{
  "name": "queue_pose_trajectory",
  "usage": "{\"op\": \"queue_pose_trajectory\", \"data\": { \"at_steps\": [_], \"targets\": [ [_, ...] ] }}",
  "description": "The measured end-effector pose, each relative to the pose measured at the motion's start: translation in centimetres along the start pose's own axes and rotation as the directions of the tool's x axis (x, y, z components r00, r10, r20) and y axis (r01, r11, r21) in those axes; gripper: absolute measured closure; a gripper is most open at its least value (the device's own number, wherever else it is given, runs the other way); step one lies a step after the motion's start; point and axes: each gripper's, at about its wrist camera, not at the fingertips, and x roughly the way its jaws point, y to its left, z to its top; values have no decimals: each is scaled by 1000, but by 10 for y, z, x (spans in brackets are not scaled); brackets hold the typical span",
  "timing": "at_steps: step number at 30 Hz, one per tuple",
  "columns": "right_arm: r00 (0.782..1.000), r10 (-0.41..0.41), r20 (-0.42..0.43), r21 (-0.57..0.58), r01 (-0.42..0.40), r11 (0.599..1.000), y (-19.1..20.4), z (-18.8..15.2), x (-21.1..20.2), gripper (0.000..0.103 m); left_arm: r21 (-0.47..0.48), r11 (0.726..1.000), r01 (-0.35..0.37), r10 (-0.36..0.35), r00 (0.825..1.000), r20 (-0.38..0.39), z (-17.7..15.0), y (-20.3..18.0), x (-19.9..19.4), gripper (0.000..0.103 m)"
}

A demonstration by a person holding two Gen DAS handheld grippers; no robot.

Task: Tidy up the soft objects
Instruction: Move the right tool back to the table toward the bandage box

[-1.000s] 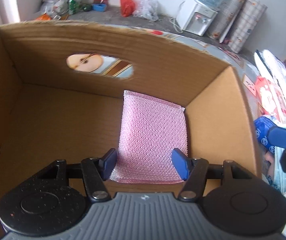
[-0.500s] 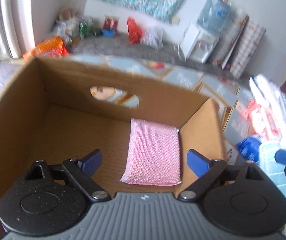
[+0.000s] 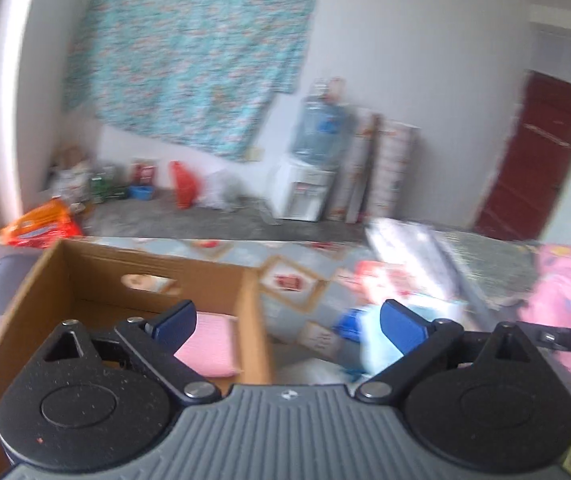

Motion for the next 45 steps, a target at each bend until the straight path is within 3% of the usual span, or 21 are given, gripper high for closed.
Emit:
{"op": "queue_pose_trajectory", "data": {
  "at_steps": [5,8,13,17,21,24,26,32,35,40,45],
  "targets": [
    [998,-55,42,16,55,998,-19,-27,-52,33,55,987,149,-149,989,-14,-30,-54,-18,3],
    [996,-89,26,18,88,996,-31,-43,-67,33,87,976,200,-198,980,-32,-58,-88,-15,3],
    [987,-153,-43,12,154,988,-54,-60,-76,33,200,950,240,-226,970,-93,-105,-146,18,3],
    [974,-203,-106,-23,201,979,-68,-74,-78,33,215,944,250,-225,965,-132,-136,-177,47,4],
    [958,-244,-151,-40,241,970,-91,-80,-66,33,239,927,289,-244,949,-201,-160,-198,80,12],
    [948,-253,-192,-33,252,967,-112,-81,-48,33,277,910,309,-242,938,-250,-173,-213,102,29],
    [943,-251,-218,-31,251,968,-125,-80,-34,33,295,899,323,-241,929,-282,-180,-221,115,47],
    [933,-239,-270,-49,234,971,-153,-76,6,43,276,893,355,-239,894,-378,-194,-235,154,71],
    [927,-231,-296,-75,218,973,-161,-72,25,47,260,883,391,-262,870,-418,-199,-238,168,72],
    [912,-242,-331,-131,210,969,-172,-66,56,47,253,880,401,-253,849,-465,-208,-238,186,72],
    [903,-240,-356,-174,189,967,-180,-64,80,47,246,895,373,-216,844,-491,-211,-230,200,72]
  ]
}}
